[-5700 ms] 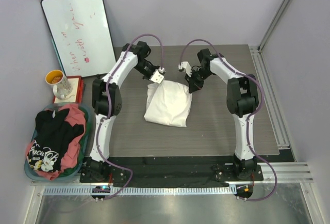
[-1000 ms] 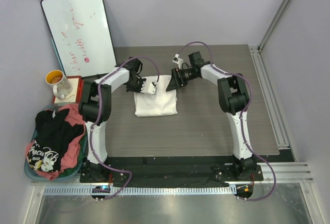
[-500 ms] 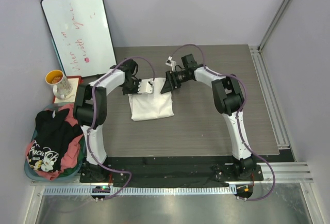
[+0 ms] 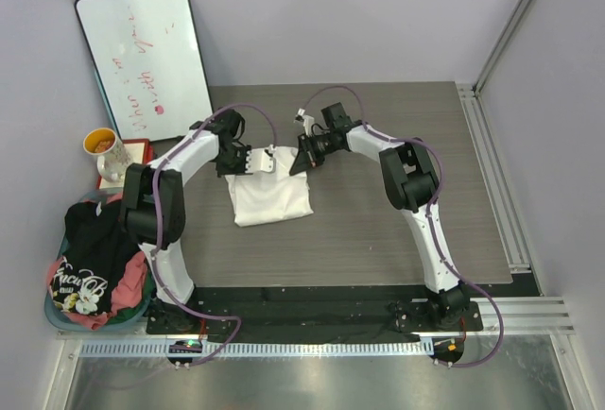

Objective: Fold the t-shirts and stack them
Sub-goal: Put the neatly folded tshirt into the corner of the board with the right arm

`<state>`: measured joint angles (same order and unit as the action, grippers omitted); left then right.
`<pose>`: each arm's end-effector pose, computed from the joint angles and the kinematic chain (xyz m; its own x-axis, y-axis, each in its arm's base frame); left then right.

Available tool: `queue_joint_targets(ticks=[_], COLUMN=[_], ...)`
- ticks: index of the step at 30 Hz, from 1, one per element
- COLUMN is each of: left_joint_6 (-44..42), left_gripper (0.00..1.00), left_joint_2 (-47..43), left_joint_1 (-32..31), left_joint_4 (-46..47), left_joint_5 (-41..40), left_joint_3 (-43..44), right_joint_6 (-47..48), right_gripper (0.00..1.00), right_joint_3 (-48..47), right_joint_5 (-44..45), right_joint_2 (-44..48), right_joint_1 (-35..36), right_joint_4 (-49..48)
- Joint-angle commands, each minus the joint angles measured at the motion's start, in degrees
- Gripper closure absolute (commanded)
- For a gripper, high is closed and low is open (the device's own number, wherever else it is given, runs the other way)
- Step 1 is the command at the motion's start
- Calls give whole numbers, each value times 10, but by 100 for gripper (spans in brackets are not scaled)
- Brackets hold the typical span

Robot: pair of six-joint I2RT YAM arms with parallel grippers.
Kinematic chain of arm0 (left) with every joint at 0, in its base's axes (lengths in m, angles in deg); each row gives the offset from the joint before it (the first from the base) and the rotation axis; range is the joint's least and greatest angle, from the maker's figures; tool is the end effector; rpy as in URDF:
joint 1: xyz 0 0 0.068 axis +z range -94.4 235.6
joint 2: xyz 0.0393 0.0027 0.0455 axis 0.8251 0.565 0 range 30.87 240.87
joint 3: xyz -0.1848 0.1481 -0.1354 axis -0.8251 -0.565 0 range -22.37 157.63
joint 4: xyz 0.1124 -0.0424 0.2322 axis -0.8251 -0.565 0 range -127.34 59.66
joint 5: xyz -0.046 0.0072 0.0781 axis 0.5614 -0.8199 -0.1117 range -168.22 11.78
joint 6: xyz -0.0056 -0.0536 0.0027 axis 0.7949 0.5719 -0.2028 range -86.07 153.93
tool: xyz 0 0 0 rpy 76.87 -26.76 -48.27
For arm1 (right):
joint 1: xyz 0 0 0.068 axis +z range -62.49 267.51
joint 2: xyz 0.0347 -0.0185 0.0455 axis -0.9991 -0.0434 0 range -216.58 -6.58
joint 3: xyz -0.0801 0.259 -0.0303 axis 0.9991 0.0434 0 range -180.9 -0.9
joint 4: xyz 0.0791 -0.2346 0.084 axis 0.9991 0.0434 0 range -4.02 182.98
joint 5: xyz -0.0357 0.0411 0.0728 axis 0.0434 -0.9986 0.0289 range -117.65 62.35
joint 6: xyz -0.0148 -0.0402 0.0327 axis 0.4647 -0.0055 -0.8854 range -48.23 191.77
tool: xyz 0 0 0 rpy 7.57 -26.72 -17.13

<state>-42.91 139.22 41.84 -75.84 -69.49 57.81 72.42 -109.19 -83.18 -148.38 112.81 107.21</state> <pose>0.3660 -0.0951 0.1965 0.0570 0.9769 -0.2059 0.9706 -0.0058 0.2407 0.4568 0.2484 0.1148 -0.7307 -0.3523 -0.5848 -0.6804 0.3045 0.6666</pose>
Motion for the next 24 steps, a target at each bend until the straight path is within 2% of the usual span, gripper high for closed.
queue_joint_targets(ticks=[1, 10, 18, 24], left_joint_6=[10, 9, 20, 27], left_gripper=[100, 100, 100, 100], left_joint_2=[-54, -88, -104, -121], left_joint_1=[2, 2, 2, 2], left_joint_4=[-22, -48, -63, -74], left_joint_5=[-2, 8, 16, 21], left_joint_3=[-2, 10, 24, 12], right_joint_6=[45, 195, 312, 402], right_gripper=[99, 99, 99, 99], right_joint_3=[-32, -70, -65, -74], right_joint_5=[95, 282, 379, 460], right_joint_2=[-5, 64, 100, 103], right_joint_1=[4, -66, -139, -200], right_joint_4=[16, 74, 94, 71])
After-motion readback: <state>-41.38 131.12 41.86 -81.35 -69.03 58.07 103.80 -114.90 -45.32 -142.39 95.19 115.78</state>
